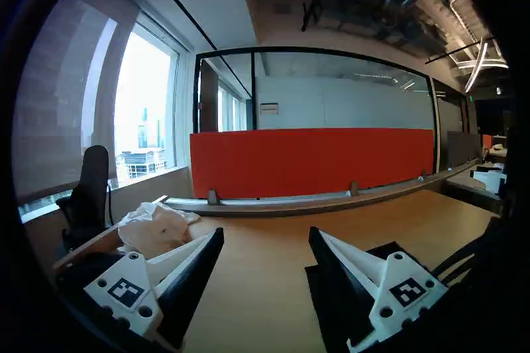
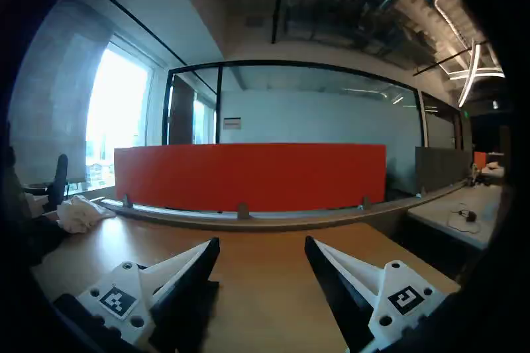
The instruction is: Fold towel
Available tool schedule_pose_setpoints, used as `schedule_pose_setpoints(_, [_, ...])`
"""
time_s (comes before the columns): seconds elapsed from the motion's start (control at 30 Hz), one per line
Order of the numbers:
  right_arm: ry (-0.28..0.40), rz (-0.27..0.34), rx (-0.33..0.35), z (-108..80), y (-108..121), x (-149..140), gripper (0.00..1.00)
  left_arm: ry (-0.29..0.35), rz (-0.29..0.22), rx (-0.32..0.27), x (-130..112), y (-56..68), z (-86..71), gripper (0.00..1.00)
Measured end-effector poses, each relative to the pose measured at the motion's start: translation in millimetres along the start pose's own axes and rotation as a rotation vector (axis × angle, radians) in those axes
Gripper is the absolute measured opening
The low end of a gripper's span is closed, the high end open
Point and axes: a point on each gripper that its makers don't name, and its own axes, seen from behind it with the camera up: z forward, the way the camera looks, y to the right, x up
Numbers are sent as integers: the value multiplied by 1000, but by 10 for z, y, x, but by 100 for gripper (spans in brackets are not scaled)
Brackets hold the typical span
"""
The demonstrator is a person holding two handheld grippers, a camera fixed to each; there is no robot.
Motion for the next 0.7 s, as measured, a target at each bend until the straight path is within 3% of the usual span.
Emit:
schedule_pose_setpoints(0.3, [-9, 6, 6, -46, -115, 478, 99, 6, -32, 15, 509, -108, -27, 95])
schedule_pose_setpoints(0.7, [-62, -16, 34, -40, -315, 638, 99, -43, -20, -36, 662, -75, 20, 95])
